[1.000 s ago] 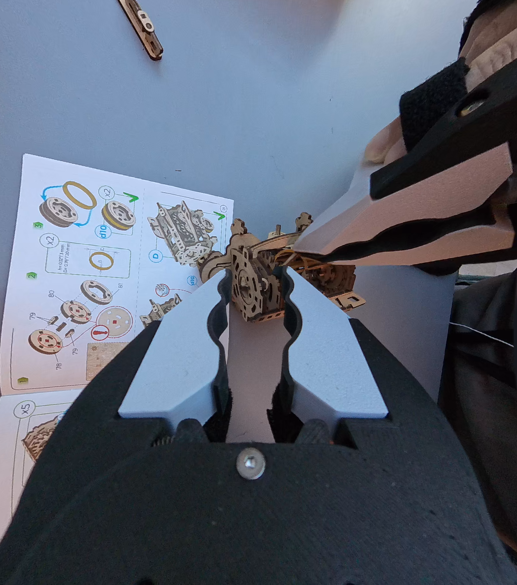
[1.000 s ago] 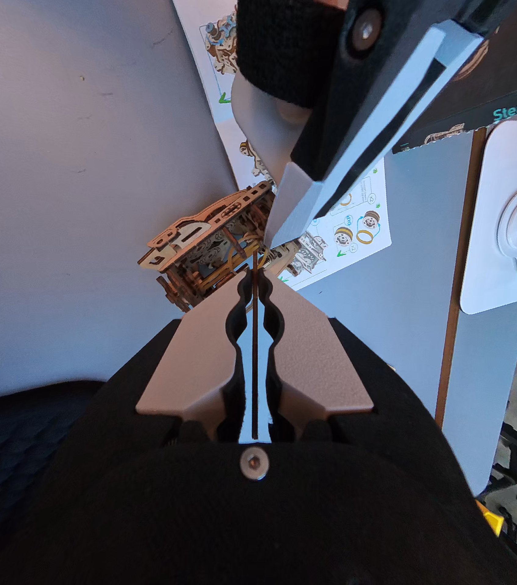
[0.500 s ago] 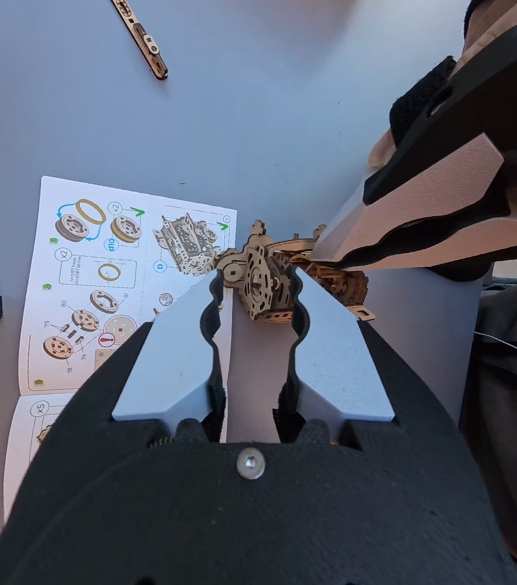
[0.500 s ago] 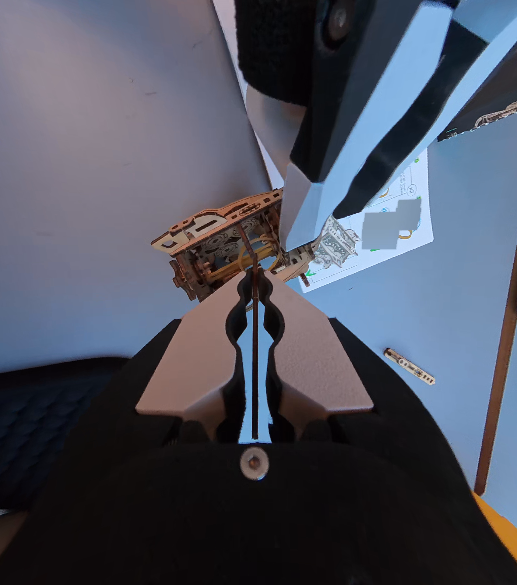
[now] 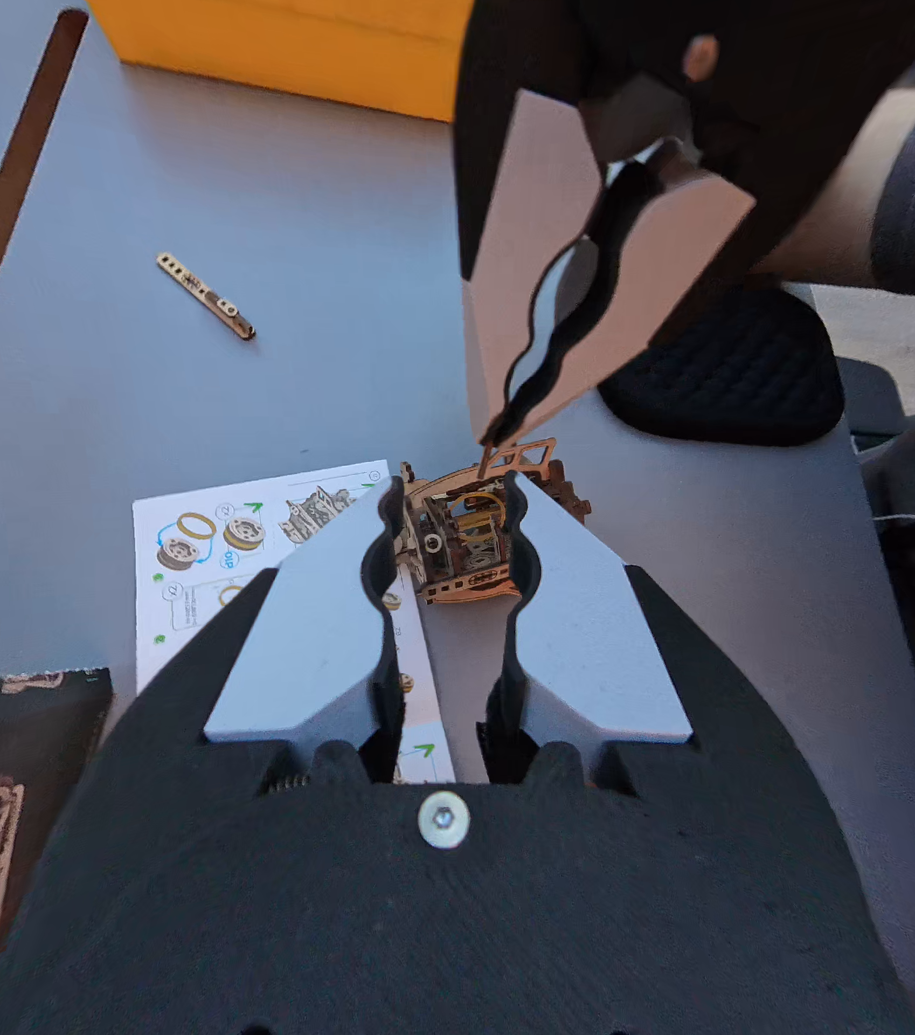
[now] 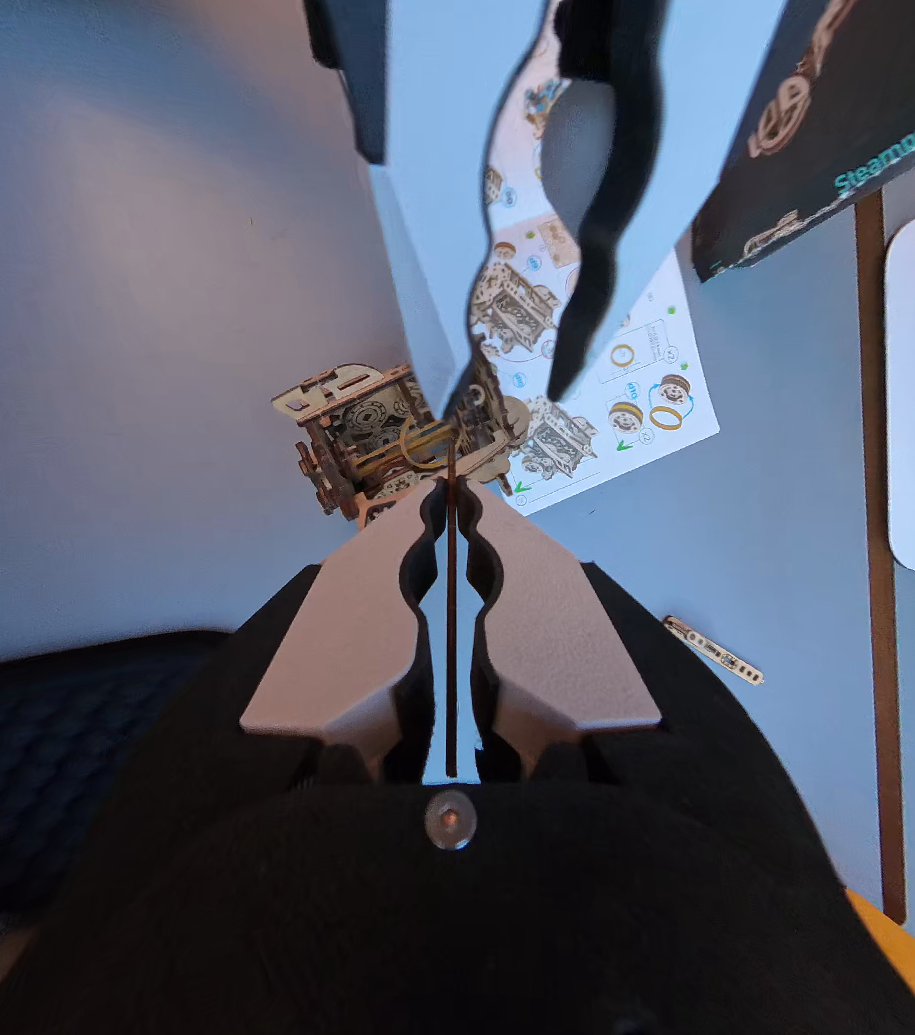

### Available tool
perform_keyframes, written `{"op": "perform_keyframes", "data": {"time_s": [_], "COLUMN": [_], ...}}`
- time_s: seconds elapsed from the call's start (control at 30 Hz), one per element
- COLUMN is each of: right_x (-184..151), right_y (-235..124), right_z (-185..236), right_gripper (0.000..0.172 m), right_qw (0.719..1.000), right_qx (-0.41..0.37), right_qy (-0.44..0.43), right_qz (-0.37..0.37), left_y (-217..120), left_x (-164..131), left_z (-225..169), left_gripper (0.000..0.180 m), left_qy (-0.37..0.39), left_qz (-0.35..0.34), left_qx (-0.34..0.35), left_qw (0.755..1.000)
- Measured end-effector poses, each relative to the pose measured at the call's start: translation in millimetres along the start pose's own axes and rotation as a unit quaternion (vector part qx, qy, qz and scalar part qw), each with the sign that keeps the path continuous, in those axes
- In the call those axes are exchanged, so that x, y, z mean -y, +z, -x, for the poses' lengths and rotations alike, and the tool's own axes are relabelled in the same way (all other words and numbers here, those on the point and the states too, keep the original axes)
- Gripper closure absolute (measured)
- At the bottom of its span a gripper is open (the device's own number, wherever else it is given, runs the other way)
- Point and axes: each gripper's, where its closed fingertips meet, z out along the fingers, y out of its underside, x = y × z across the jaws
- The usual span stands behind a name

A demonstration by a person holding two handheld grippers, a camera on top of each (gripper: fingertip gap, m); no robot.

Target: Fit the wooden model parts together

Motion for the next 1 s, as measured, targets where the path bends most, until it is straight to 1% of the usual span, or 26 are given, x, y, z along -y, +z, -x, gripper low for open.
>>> {"op": "perform_keyframes", "data": {"time_s": [0.07, 0.17, 0.23, 0.3, 0.4, 0.47, 0.57, 0.67, 0.77, 0.87, 0.93, 1.0], "right_x": [2.2, 8.1, 11.8, 14.1, 16.1, 16.3, 16.4, 17.9, 19.7, 19.1, 23.9, 35.0], "right_y": [-6.2, -13.1, -16.4, -18.9, -20.9, -21.2, -20.1, -21.7, -24.3, -25.6, -30.0, -43.2], "right_z": [-2.9, -2.0, -3.1, -3.7, -3.0, -3.7, -3.2, -3.9, -3.6, -5.3, -11.1, -19.6], "right_gripper": [0.171, 0.171, 0.171, 0.171, 0.171, 0.171, 0.171, 0.171, 0.171, 0.171, 0.170, 0.160], "right_qw": [1.000, 0.999, 0.998, 0.997, 0.996, 0.995, 0.996, 0.995, 0.994, 0.994, 0.992, 0.983], "right_qx": [0.002, 0.016, 0.018, 0.020, 0.027, 0.027, 0.030, 0.028, 0.029, 0.025, 0.009, -0.009], "right_qy": [0.007, 0.014, 0.018, 0.018, 0.019, 0.021, 0.017, 0.016, 0.017, 0.013, 0.000, -0.012], "right_qz": [-0.019, -0.049, -0.065, -0.076, -0.086, -0.088, -0.088, -0.093, -0.101, -0.103, -0.128, -0.183], "left_y": [0.9, 3.1, 3.4, 2.6, 3.8, 4.5, 5.5, 6.9, 7.0, 6.2, 1.0, -6.8], "left_x": [5.9, 10.4, 11.9, 14.2, 12.2, 10.5, 11.6, 9.2, 12.4, 14.6, 18.4, 21.8], "left_z": [-8.7, -9.5, -12.8, -11.2, -14.5, -12.3, -13.2, -10.4, -12.3, -10.5, -5.4, 1.2], "left_gripper": [0.150, 0.157, 0.167, 0.173, 0.169, 0.169, 0.176, 0.175, 0.180, 0.180, 0.180, 0.180], "left_qy": [0.042, 0.105, 0.148, 0.170, 0.163, 0.160, 0.163, 0.166, 0.166, 0.156, 0.144, 0.121], "left_qz": [-0.012, -0.010, -0.009, -0.007, 0.000, 0.003, -0.002, 0.008, -0.002, -0.009, -0.027, -0.049], "left_qx": [-0.002, 0.038, 0.058, 0.081, 0.070, 0.073, 0.070, 0.079, 0.074, 0.073, 0.078, 0.079], "left_qw": [0.999, 0.994, 0.987, 0.982, 0.984, 0.984, 0.984, 0.983, 0.983, 0.985, 0.986, 0.988]}}
